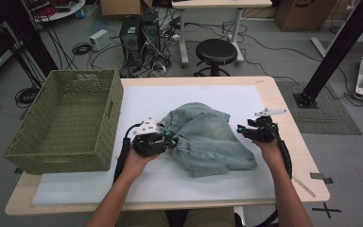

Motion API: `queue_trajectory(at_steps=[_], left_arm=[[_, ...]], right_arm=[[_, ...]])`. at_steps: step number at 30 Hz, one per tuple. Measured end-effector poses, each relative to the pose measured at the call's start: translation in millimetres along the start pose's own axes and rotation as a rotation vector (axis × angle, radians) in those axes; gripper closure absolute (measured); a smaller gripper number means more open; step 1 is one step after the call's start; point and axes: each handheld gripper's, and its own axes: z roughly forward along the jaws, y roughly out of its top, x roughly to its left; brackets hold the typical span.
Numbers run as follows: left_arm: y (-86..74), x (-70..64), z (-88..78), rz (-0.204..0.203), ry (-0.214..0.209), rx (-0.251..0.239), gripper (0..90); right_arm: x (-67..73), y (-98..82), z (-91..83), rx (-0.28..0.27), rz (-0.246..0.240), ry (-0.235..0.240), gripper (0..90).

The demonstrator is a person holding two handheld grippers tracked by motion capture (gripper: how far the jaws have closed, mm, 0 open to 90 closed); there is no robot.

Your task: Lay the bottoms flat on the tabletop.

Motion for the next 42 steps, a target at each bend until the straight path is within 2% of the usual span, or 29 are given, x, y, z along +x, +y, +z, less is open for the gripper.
queue_trajectory(at_steps=[6, 10, 13, 16, 18, 20, 23, 26, 31, 33, 34, 36, 38, 40, 41, 42], left_arm=[[-19.1, 4.0, -19.9, -0.029, 0.003, 0.021, 76.2], [-25.2, 6.0, -26.6, -0.060, 0.002, 0.005, 74.9], [-22.7, 4.8, -25.0, -0.064, -0.008, -0.002, 68.3], [-20.0, 5.2, -27.3, -0.071, -0.007, -0.044, 55.5], [-18.6, 6.5, -31.0, -0.059, -0.007, -0.083, 47.3], [-17.2, 8.3, -34.2, -0.053, 0.006, -0.103, 43.5], [-15.8, 12.6, -36.0, -0.066, 0.028, -0.111, 40.5], [-15.7, 17.6, -34.8, -0.080, 0.038, -0.107, 38.8], [-16.5, 23.6, -30.9, -0.099, 0.055, -0.092, 31.7], [-16.5, 25.3, -30.7, -0.102, 0.063, -0.095, 31.7], [-16.7, 26.4, -30.6, -0.105, 0.065, -0.097, 31.7], [-17.3, 28.4, -30.2, -0.116, 0.068, -0.100, 31.7], [-17.7, 29.8, -29.5, -0.122, 0.074, -0.098, 31.7], [-18.2, 30.9, -28.8, -0.126, 0.078, -0.097, 31.7], [-18.4, 31.1, -28.2, -0.130, 0.081, -0.098, 31.7], [-18.6, 31.7, -27.9, -0.130, 0.081, -0.096, 31.7]], right_arm=[[3.8, 3.8, 3.2, -0.002, -0.002, 0.002, 45.6], [7.9, 7.6, 6.0, -0.001, -0.009, 0.009, 45.6], [11.1, 11.3, 10.1, -0.004, -0.016, 0.015, 45.6], [11.4, 14.7, 16.1, -0.011, -0.011, 0.015, 45.7], [10.6, 17.5, 20.1, -0.016, 0.005, 0.020, 46.5], [10.2, 21.1, 23.5, -0.025, 0.013, 0.026, 47.0], [12.0, 26.7, 29.6, -0.034, 0.006, 0.052, 48.0], [16.4, 31.7, 38.2, -0.009, -0.021, 0.070, 48.2], [25.0, 39.2, 58.2, 0.072, -0.074, 0.134, 47.9], [28.5, 41.6, 67.0, 0.115, -0.106, 0.156, 43.0], [30.7, 42.6, 71.9, 0.144, -0.119, 0.156, 39.4], [34.7, 43.3, 80.9, 0.193, -0.133, 0.147, 37.7], [36.5, 44.2, 84.9, 0.201, -0.157, 0.139, 37.7], [35.7, 44.5, 84.7, 0.209, -0.152, 0.144, 41.8], [35.0, 44.6, 84.3, 0.208, -0.146, 0.148, 47.5], [34.6, 44.9, 83.1, 0.210, -0.140, 0.157, 57.6]])
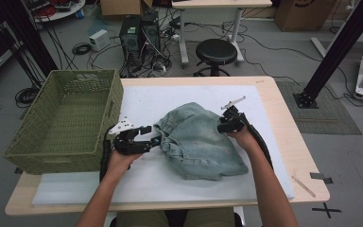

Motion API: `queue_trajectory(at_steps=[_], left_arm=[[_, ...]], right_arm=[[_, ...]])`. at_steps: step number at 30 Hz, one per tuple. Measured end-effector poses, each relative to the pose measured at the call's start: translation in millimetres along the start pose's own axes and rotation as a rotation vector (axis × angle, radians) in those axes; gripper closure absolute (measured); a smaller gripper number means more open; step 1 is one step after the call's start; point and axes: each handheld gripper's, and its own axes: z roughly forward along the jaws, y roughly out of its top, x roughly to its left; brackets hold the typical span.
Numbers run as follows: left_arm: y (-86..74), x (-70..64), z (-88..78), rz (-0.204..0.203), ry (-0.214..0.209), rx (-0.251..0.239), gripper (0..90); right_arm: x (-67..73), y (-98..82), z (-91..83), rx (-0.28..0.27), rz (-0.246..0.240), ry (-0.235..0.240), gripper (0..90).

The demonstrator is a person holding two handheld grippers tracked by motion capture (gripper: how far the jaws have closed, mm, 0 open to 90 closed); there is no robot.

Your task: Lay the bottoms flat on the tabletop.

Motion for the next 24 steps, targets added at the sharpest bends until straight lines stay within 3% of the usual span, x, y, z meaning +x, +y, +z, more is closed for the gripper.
queue_trajectory(at_steps=[2, 6, 10, 14, 21, 24], left_arm=[[-0.1, 0.4, 0.6, -0.004, 0.008, 0.004, 31.7], [-0.1, 1.7, 0.5, -0.010, 0.023, 0.000, 31.9], [0.3, 2.4, -1.1, -0.011, 0.034, -0.001, 31.9], [0.0, 2.4, -0.3, -0.011, 0.031, 0.004, 31.9], [0.3, -1.8, 2.7, 0.002, 0.028, 0.007, 32.9], [2.2, -3.9, 5.4, 0.006, 0.020, 0.013, 32.9]], right_arm=[[-0.1, 0.0, -2.1, 0.002, 0.000, 0.011, 74.7], [2.1, 0.5, -3.0, 0.005, -0.021, 0.012, 86.9], [2.4, -0.4, -14.5, 0.005, -0.074, -0.052, 88.2], [-11.4, -11.0, -44.7, -0.066, -0.041, -0.114, 88.4], [-30.1, -43.8, -87.8, -0.098, -0.003, -0.232, 88.3], [-35.2, -57.4, -95.6, -0.075, 0.014, -0.293, 88.3]])
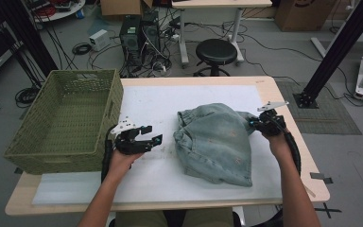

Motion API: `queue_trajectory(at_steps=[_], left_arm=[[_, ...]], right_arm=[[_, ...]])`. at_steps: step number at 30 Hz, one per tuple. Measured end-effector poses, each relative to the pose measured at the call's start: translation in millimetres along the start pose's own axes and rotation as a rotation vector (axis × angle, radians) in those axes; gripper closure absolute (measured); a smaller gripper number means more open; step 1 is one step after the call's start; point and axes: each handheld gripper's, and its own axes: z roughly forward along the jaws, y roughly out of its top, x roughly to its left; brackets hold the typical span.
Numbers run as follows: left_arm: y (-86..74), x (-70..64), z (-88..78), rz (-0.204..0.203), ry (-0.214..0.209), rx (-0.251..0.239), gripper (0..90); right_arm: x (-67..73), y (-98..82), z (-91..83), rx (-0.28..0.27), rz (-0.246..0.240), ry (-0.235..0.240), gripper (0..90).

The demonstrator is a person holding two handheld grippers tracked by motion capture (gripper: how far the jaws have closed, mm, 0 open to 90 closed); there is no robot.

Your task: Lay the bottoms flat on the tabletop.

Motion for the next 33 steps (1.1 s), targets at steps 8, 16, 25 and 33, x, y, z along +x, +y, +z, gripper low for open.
queue_trajectory(at_steps=[8, 16, 25, 33], left_arm=[[11.0, -11.8, 15.0, 0.025, -0.047, 0.004, 33.7], [17.6, -19.8, 28.1, 0.027, -0.084, -0.004, 37.2], [26.0, -40.8, 56.4, 0.048, -0.148, 0.014, 37.5], [20.2, -48.2, 79.7, 0.066, -0.098, 0.094, 60.2]], right_arm=[[-10.5, -19.2, -3.5, -0.006, 0.072, -0.062, 87.3], [-11.1, -17.3, -7.3, -0.021, 0.119, -0.150, 77.9], [-9.0, -16.5, -15.0, -0.099, 0.122, -0.090, 66.2], [-4.5, -13.0, -9.7, -0.111, 0.123, -0.043, 53.1]])
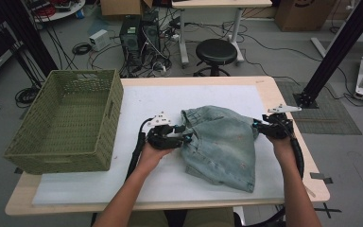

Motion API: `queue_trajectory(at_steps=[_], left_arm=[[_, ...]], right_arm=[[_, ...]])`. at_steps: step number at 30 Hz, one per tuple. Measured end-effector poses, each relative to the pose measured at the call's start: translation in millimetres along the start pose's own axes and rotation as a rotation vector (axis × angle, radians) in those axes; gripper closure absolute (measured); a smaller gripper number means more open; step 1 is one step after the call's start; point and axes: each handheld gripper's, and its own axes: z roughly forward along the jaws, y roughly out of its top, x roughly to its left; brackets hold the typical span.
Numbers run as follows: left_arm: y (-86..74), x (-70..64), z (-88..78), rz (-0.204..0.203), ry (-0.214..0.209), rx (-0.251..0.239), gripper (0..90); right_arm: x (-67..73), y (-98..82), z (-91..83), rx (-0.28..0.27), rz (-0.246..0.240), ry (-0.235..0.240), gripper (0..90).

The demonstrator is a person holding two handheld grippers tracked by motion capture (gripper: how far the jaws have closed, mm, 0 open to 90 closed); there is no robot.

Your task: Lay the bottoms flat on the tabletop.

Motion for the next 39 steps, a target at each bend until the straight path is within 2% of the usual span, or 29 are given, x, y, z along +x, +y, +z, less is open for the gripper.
queue_trajectory(at_steps=[1, 4, 9, 13, 18, 21, 23, 25, 27, 31, 33, 35, 38, 39], left_arm=[[-0.6, -1.6, 2.3, 0.014, 0.015, 0.011, 68.0], [-0.9, -3.8, 3.8, 0.032, 0.028, 0.021, 75.3], [-1.4, 4.5, -12.5, 0.004, 0.028, 0.004, 76.4], [-1.8, 16.3, -32.4, -0.014, 0.072, -0.019, 76.5], [-1.7, 37.9, -64.7, -0.059, 0.162, -0.068, 76.6], [-2.7, 49.8, -78.4, -0.079, 0.227, -0.068, 76.5], [-4.2, 55.5, -81.0, -0.074, 0.274, -0.043, 76.5], [-6.9, 61.7, -80.5, -0.088, 0.296, -0.034, 76.4], [-8.9, 67.8, -79.7, -0.102, 0.323, -0.035, 76.4], [-12.5, 80.6, -81.6, -0.144, 0.384, -0.054, 76.5], [-14.2, 83.1, -81.4, -0.148, 0.385, -0.055, 76.4], [-14.6, 82.4, -80.9, -0.139, 0.376, -0.059, 75.9], [-13.9, 80.5, -80.1, -0.137, 0.357, -0.071, 71.9], [-13.9, 80.2, -80.4, -0.134, 0.357, -0.070, 69.7]], right_arm=[[1.2, 0.5, 0.8, 0.002, 0.004, -0.004, 52.9], [2.5, 1.1, 2.8, 0.007, 0.002, 0.000, 52.8], [2.1, 0.9, 2.7, 0.009, 0.005, 0.008, 52.8], [3.2, 2.3, 1.9, 0.006, 0.005, 0.014, 52.9], [8.8, 6.3, -0.5, -0.001, -0.011, 0.035, 52.8], [14.2, 8.2, 0.5, -0.010, -0.014, 0.070, 52.8], [18.9, 9.4, 1.7, -0.020, -0.020, 0.110, 52.8], [25.0, 11.0, 3.8, -0.021, -0.027, 0.157, 52.3], [32.5, 12.7, 6.9, -0.007, -0.053, 0.201, 52.2], [48.6, 13.2, 15.1, 0.056, -0.104, 0.288, 49.2], [55.8, 11.9, 20.6, 0.089, -0.127, 0.343, 48.4], [63.2, 9.6, 27.7, 0.135, -0.168, 0.361, 48.4], [70.9, 5.0, 37.9, 0.190, -0.206, 0.369, 59.5], [72.2, 3.8, 40.0, 0.202, -0.208, 0.371, 67.9]])
